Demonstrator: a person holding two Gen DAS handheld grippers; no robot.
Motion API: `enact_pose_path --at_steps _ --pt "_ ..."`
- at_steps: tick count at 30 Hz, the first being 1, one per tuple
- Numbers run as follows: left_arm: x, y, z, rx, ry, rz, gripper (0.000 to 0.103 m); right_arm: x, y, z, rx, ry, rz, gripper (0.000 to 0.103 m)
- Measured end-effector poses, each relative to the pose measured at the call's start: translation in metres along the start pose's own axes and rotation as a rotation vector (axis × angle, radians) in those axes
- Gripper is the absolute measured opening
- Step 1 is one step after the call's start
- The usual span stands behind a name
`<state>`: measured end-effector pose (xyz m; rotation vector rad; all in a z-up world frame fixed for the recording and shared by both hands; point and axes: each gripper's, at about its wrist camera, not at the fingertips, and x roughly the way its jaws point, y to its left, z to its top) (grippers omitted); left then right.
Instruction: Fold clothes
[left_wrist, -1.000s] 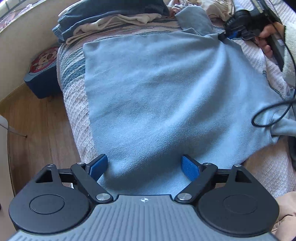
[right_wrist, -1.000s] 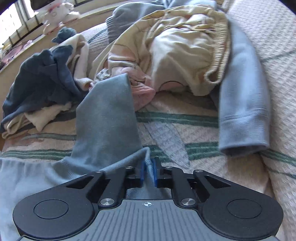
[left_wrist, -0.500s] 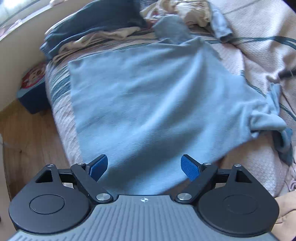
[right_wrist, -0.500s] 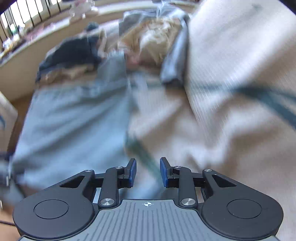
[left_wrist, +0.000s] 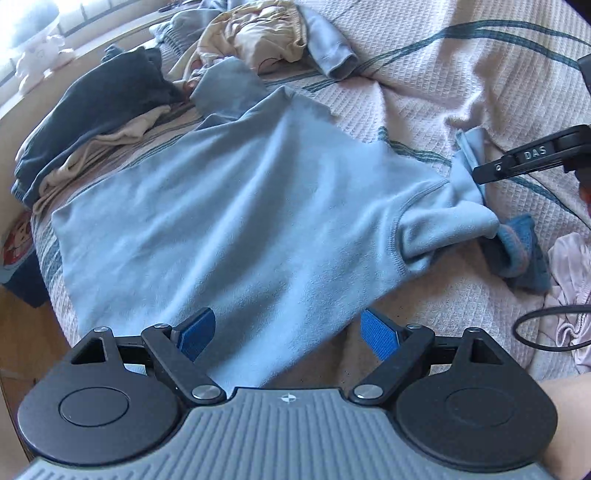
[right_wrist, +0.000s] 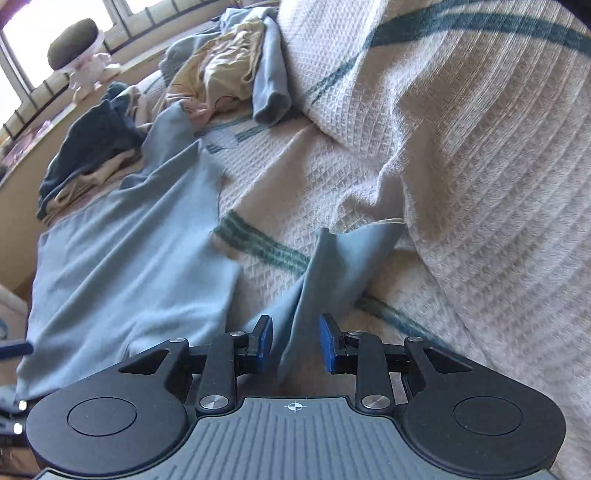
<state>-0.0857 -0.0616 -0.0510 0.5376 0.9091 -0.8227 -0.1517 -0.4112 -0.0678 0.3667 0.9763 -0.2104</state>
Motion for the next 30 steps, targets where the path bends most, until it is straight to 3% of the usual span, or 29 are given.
enact_pose_path --at_steps 2,4,9,15,19,24,27,30 --pt "0.001 0.004 -0.001 -0.023 0.005 0.009 0.085 0.008 -0.001 0.001 -0.004 0.005 -0.033 0.024" --pt "0.001 0.007 -0.002 -0.039 0.004 0.017 0.085 0.011 -0.003 -0.001 -0.001 0.005 -0.054 0.003" --pt "0.005 0.012 -0.004 -0.058 0.018 0.03 0.085 -0.029 -0.008 -0.008 0.021 -0.065 0.006 0.003" --pt "0.004 0.009 -0.005 -0.033 0.006 0.036 0.085 -0.113 0.037 0.011 -0.028 -0.242 0.306 0.003" --pt "-0.003 0.011 -0.01 -0.048 -0.014 0.038 0.085 -0.143 0.096 0.035 -0.19 -0.338 0.482 0.003" --pt "-0.011 0.025 -0.016 -0.126 -0.03 0.058 0.086 -0.101 0.183 0.06 -0.409 -0.291 0.569 0.003" --pt "-0.014 0.033 -0.019 -0.157 -0.033 0.078 0.086 -0.054 0.222 0.065 -0.486 -0.224 0.546 0.016" --pt "-0.015 0.043 -0.023 -0.19 -0.026 0.089 0.086 -0.035 0.223 0.064 -0.493 -0.184 0.479 0.03"
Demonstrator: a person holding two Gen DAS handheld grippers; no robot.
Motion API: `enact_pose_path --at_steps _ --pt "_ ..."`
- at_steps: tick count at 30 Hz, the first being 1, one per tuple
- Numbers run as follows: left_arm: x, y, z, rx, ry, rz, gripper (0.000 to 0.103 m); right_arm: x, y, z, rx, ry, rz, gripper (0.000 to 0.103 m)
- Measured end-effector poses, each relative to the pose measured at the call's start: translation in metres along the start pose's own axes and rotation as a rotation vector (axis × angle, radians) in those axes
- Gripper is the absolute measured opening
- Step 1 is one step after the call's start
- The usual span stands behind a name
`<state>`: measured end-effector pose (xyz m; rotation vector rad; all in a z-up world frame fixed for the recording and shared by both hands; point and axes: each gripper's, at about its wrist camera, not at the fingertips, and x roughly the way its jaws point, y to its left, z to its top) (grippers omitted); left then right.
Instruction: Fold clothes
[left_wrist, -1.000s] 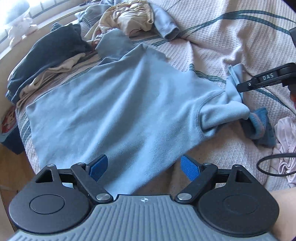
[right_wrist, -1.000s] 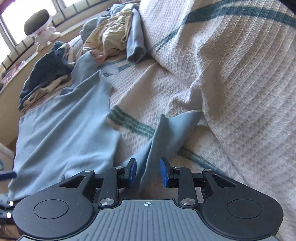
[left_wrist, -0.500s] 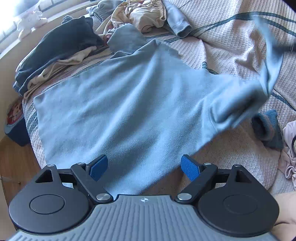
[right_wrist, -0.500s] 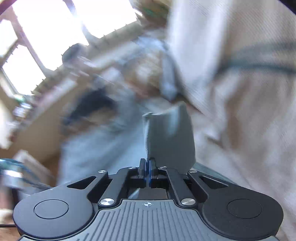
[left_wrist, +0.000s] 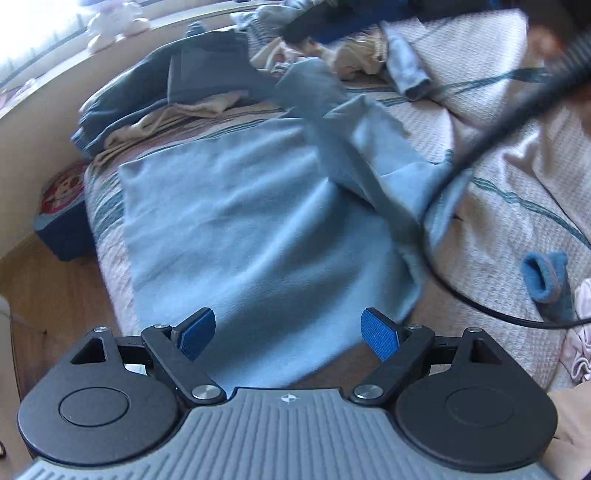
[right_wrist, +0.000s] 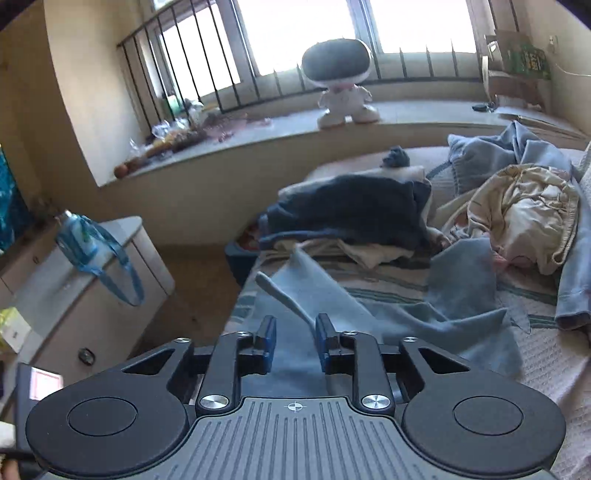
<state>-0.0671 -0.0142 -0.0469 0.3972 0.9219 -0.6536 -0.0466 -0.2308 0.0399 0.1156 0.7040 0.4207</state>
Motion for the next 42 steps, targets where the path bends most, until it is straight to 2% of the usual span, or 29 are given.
enact_pose_path --at_steps 2,5,8,11,14,19,20,22,23,26,27,29,31,32,33,34,38,42 --pt "0.004 0.004 0.001 -0.015 0.012 -0.007 0.086 -0.012 -0.016 -0.009 0.027 0.001 -0.016 0.032" --pt "0.009 0.0 0.004 -0.001 0.019 -0.037 0.085 -0.032 -0.056 -0.026 0.07 0.018 -0.087 0.032" --pt "0.012 -0.011 0.012 0.033 0.003 -0.082 0.085 -0.045 -0.096 -0.043 0.103 0.073 -0.18 0.032" --pt "0.017 -0.021 0.022 0.032 -0.005 -0.142 0.085 -0.047 -0.119 -0.056 0.105 0.145 -0.222 0.032" --pt "0.025 -0.03 0.034 0.006 -0.005 -0.205 0.084 -0.037 -0.13 -0.06 0.09 0.193 -0.195 0.032" --pt "0.047 -0.047 0.045 -0.036 0.032 -0.327 0.082 0.0 -0.14 -0.056 0.014 0.296 -0.1 0.032" --pt "0.052 -0.049 0.045 -0.044 0.043 -0.348 0.079 0.009 -0.142 -0.056 -0.002 0.317 -0.086 0.032" --pt "0.061 -0.052 0.044 -0.07 0.058 -0.384 0.062 0.024 -0.148 -0.055 -0.027 0.355 -0.064 0.036" --pt "0.065 -0.053 0.044 -0.086 0.062 -0.396 0.057 0.031 -0.152 -0.055 -0.025 0.371 -0.066 0.036" --pt "0.07 -0.054 0.043 -0.104 0.065 -0.391 0.038 0.046 -0.163 -0.058 0.018 0.412 -0.071 0.036" --pt "0.071 -0.054 0.043 -0.106 0.066 -0.39 0.037 0.049 -0.166 -0.06 0.045 0.431 -0.05 0.036" --pt "0.071 -0.054 0.042 -0.106 0.066 -0.393 0.026 0.051 -0.168 -0.065 0.075 0.44 -0.02 0.036" --pt "0.07 -0.055 0.042 -0.104 0.067 -0.398 0.023 0.048 -0.167 -0.069 0.085 0.44 -0.018 0.034" --pt "0.068 -0.055 0.042 -0.104 0.066 -0.401 0.02 0.045 -0.166 -0.069 0.094 0.438 -0.023 0.029" --pt "0.066 -0.054 0.042 -0.105 0.062 -0.407 0.018 0.04 -0.166 -0.07 0.101 0.436 -0.024 0.014" --pt "0.062 -0.053 0.042 -0.104 0.056 -0.417 0.017 0.033 -0.165 -0.069 0.107 0.429 -0.02 0.008" --pt "0.042 -0.054 0.037 -0.042 0.029 -0.487 0.017 -0.012 -0.163 -0.069 0.165 0.385 -0.033 0.006" --pt "0.034 -0.068 0.028 0.053 0.086 -0.533 0.017 -0.048 -0.163 -0.087 0.238 0.361 -0.039 0.006"
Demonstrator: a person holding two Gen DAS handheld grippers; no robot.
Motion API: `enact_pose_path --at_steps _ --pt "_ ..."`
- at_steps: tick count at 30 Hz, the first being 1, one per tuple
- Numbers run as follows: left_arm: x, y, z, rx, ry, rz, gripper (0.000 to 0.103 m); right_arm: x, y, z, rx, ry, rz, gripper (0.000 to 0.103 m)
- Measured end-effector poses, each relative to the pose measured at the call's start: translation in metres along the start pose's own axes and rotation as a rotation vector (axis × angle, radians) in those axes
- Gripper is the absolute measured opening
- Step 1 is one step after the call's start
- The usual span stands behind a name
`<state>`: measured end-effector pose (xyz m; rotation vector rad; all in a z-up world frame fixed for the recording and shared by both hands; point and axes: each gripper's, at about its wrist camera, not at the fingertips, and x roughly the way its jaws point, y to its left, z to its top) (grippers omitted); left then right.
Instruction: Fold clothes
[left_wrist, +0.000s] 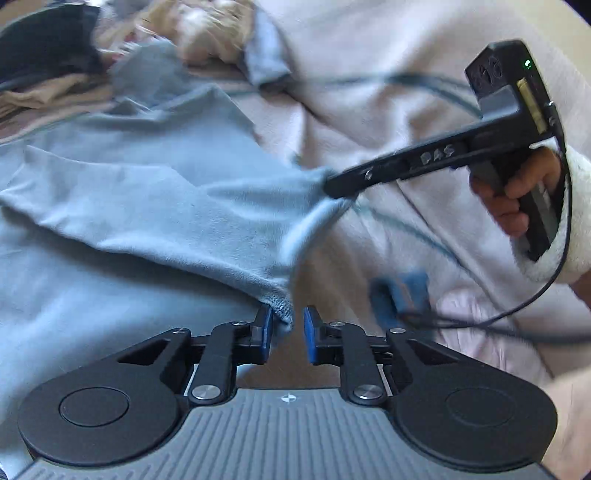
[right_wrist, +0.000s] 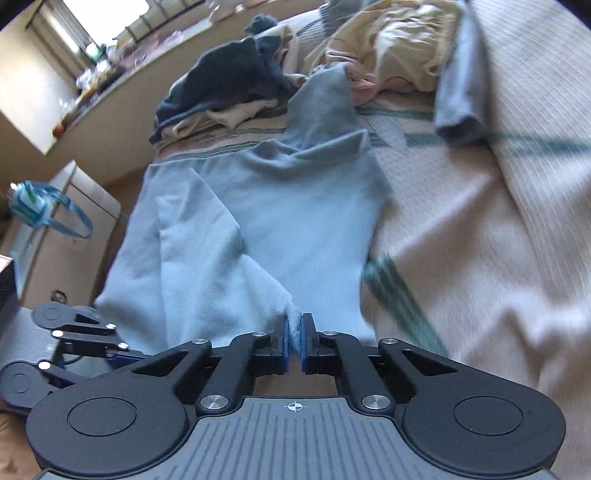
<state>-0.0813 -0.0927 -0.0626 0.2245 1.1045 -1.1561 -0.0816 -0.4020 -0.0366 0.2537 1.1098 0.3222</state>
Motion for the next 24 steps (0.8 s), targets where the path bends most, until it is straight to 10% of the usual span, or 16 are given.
enact_pose_path --at_steps 7,24 --pt "0.041 0.006 -0.023 -0.043 0.2 -0.037 0.024 0.028 -0.017 -0.039 0.138 0.014 -0.029 0.007" --pt "-0.029 0.037 -0.016 -0.157 -0.076 0.236 0.05 -0.008 0.019 -0.021 0.063 -0.143 -0.095 0.015"
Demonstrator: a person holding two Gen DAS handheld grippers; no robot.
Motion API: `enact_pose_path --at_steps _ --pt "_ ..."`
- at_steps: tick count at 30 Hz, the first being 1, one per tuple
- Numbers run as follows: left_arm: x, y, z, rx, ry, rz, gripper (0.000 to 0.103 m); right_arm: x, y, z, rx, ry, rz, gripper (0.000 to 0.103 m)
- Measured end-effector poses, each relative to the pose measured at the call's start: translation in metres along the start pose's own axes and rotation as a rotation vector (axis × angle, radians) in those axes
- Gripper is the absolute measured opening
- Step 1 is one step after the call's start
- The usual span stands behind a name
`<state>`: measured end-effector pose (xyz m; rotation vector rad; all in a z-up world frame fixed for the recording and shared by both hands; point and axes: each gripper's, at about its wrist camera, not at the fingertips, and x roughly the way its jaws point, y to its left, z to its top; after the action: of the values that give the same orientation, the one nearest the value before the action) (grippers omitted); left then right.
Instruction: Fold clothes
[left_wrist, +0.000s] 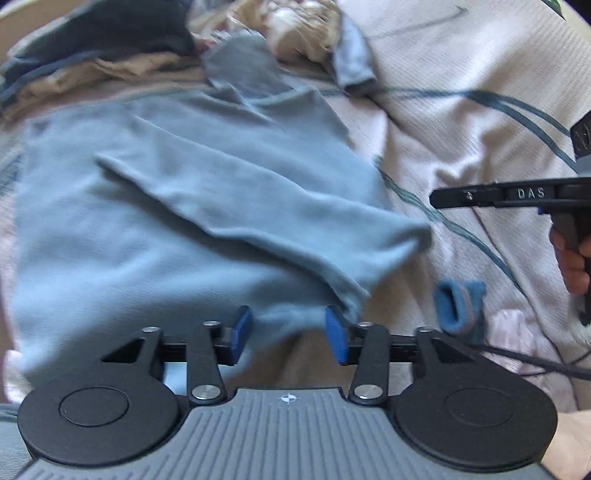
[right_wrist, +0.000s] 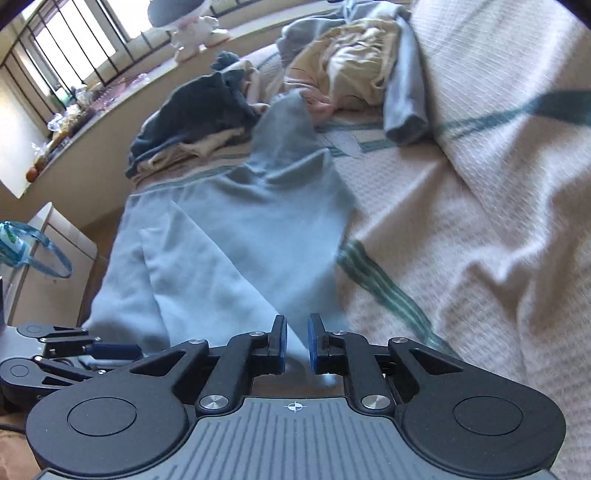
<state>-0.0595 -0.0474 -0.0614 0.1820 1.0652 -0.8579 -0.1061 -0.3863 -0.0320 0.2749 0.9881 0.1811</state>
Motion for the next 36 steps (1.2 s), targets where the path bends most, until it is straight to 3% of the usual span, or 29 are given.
enact_pose_path --at_steps 3,8,16,36 --pt "-0.01 0.002 0.006 -0.005 -0.039 0.036 0.052 0.011 0.015 0.005 -0.038 0.008 0.031 0.015" --pt "-0.019 0.007 0.01 -0.006 -0.062 0.093 0.067 0.033 0.037 0.007 -0.078 0.04 0.082 0.015" --pt "-0.013 0.008 0.008 -0.015 -0.04 0.103 0.077 0.054 0.027 -0.014 -0.046 0.128 0.029 0.015" --pt "-0.003 0.01 0.004 -0.031 -0.012 0.093 0.081 0.073 0.021 -0.028 0.023 0.151 -0.007 0.015"
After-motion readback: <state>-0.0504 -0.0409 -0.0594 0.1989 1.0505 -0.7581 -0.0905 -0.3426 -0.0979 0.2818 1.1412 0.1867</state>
